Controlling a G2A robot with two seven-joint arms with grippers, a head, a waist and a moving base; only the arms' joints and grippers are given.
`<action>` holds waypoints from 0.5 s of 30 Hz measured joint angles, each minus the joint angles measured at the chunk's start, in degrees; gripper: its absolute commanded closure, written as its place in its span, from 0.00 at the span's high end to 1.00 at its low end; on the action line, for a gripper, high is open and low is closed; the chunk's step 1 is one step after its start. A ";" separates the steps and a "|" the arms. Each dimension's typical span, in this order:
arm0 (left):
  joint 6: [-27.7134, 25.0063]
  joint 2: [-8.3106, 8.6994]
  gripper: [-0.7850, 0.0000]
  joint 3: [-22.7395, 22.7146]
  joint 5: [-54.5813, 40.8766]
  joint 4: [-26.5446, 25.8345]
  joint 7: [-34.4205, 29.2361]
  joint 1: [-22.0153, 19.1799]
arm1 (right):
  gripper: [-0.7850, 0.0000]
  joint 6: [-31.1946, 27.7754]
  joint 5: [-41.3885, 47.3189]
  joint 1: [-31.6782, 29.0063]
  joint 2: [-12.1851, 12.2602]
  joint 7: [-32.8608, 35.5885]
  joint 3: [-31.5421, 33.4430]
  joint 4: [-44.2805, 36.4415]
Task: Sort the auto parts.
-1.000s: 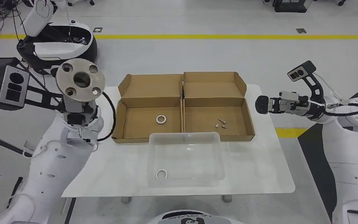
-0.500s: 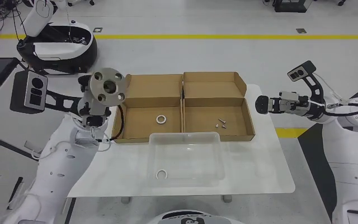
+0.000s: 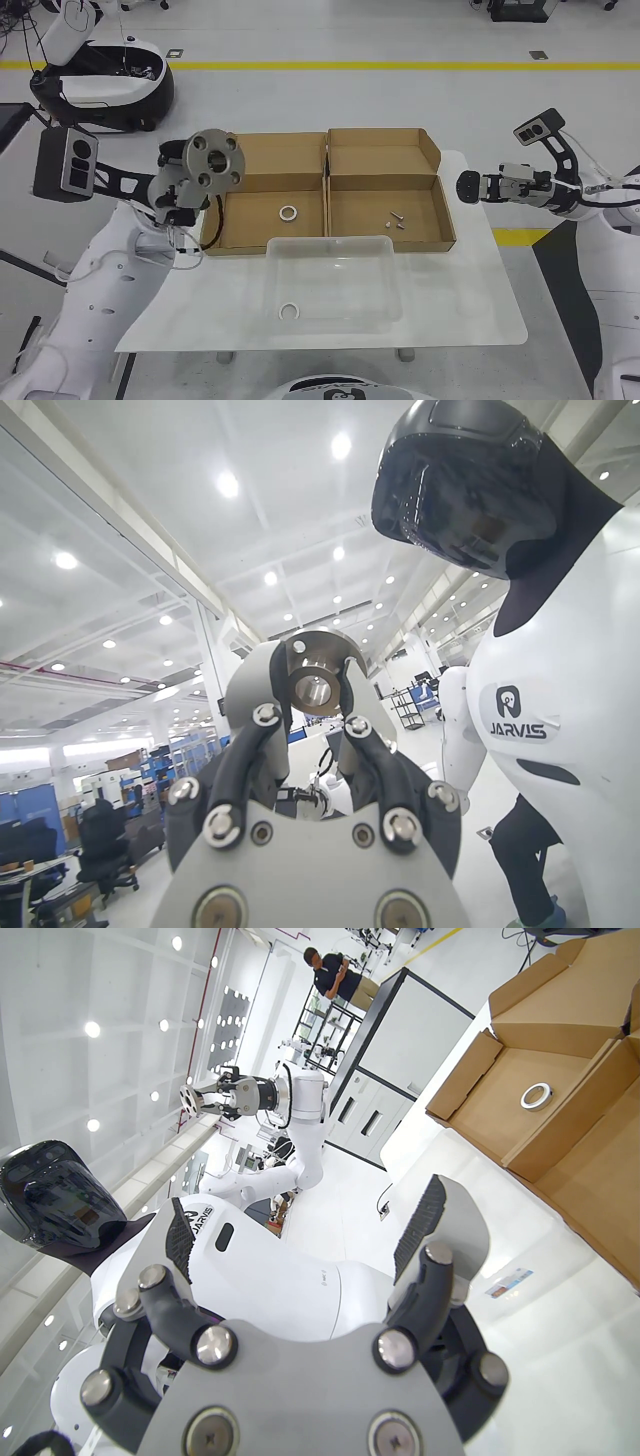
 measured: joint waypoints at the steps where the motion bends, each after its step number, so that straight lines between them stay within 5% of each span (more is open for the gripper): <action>1: 0.00 -0.02 0.00 0.00 -0.39 -0.04 0.00 0.02 | 1.00 0.00 0.00 0.00 0.00 0.00 0.00 0.00; 15: 0.00 -0.39 0.00 -0.37 -4.11 -0.66 0.01 -0.19 | 1.00 0.00 0.00 0.00 0.00 0.00 0.00 0.00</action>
